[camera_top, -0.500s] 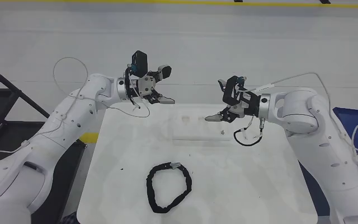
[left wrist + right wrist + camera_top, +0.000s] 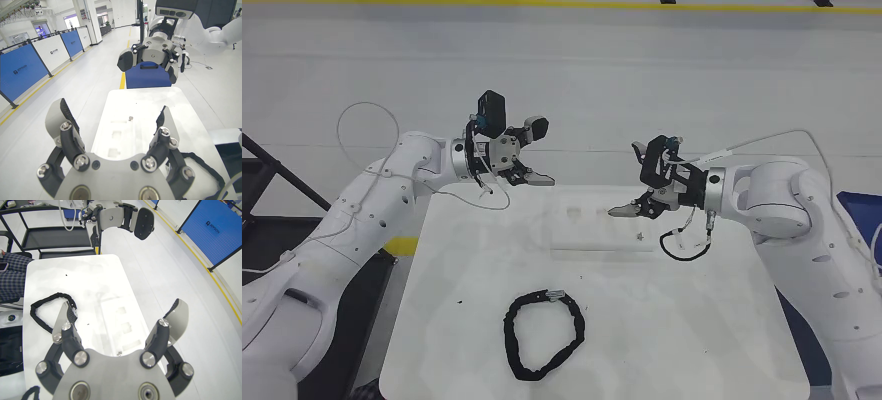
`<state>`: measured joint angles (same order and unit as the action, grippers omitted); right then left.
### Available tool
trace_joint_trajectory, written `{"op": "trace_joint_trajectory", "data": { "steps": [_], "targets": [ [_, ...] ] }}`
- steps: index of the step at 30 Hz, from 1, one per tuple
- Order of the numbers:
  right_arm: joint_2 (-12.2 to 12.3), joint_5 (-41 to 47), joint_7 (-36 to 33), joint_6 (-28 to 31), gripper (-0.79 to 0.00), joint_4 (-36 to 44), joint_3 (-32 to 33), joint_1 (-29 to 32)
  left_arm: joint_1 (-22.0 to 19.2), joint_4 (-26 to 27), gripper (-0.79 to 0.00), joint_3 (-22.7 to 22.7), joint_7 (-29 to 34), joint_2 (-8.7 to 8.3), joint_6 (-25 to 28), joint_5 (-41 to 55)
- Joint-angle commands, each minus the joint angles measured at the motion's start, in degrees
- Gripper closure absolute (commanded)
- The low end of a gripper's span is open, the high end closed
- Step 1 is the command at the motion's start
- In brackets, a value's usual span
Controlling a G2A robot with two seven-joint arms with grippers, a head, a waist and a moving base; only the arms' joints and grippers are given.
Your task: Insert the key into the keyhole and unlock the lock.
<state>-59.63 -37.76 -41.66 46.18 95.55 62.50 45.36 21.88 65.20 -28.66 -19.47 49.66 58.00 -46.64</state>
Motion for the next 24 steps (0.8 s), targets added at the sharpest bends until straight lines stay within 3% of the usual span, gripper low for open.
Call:
{"op": "trace_joint_trajectory", "data": {
  "steps": [1,10,15,24],
  "targets": [
    [0.00,0.00,0.00,0.00,-0.784,0.00,0.00,0.00,0.00,0.00,-0.784,0.00,0.00,0.00,0.00,0.00],
    [0.00,-0.09,0.10,-0.47,-0.785,-0.04,0.03,0.18,0.00,0.00,-0.785,0.00,0.00,0.00,0.00,0.01],
    [0.19,-2.02,-2.24,-5.82,-0.785,0.45,-0.71,2.42,0.00,0.00,-0.785,0.00,0.00,0.00,0.00,0.01],
    [0.06,-0.24,-5.56,-22.19,-0.785,-6.19,-1.47,7.44,0.00,0.00,-0.785,0.00,0.00,0.00,0.00,0.01]
  ]
}}
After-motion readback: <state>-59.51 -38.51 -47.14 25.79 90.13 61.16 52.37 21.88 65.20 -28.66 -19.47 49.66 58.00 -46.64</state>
